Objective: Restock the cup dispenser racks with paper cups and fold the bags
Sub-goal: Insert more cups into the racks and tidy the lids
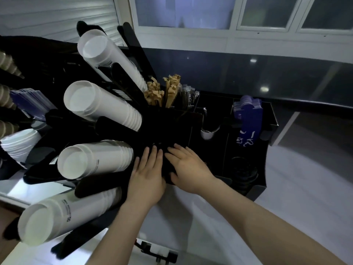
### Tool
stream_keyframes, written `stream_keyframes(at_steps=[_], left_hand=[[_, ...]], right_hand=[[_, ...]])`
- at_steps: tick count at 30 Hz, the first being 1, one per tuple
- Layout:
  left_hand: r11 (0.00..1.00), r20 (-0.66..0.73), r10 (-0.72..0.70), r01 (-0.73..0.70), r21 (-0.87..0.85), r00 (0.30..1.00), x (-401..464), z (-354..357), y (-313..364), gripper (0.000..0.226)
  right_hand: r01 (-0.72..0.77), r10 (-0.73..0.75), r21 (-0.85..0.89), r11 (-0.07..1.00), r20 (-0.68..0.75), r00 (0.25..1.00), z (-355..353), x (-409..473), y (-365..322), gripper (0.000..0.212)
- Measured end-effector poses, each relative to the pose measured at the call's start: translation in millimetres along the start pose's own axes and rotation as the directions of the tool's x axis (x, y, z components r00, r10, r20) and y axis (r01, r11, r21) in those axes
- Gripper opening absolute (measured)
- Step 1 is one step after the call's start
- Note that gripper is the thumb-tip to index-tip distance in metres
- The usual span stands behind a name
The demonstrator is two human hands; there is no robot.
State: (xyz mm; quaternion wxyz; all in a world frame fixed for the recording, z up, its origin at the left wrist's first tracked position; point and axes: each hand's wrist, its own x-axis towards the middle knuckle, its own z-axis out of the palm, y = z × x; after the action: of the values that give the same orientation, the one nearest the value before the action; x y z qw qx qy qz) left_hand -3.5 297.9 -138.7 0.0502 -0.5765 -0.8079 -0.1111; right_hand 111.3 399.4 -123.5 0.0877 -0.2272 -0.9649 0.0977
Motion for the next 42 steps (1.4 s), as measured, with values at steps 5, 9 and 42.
stream_keyframes(at_steps=[5, 9, 42], left_hand=[[0.995, -0.045, 0.083, -0.085, -0.05, 0.996, 7.0, 0.9, 16.6, 0.074], [0.97, -0.054, 0.193, -0.199, -0.142, 0.98, 14.5, 1.0, 38.6, 0.071], [0.935, -0.117, -0.119, 0.071, -0.348, 0.986, -1.1, -4.4, 44.9, 0.065]], right_hand=[[-0.105, 0.124, 0.1, 0.989, -0.204, 0.971, -27.5, -50.8, 29.3, 0.043], [-0.323, 0.352, 0.143, 0.936, -0.304, 0.885, -52.4, -97.9, 68.0, 0.04], [-0.339, 0.441, 0.36, 0.869, -0.256, 0.86, -63.9, -130.6, 93.1, 0.092]])
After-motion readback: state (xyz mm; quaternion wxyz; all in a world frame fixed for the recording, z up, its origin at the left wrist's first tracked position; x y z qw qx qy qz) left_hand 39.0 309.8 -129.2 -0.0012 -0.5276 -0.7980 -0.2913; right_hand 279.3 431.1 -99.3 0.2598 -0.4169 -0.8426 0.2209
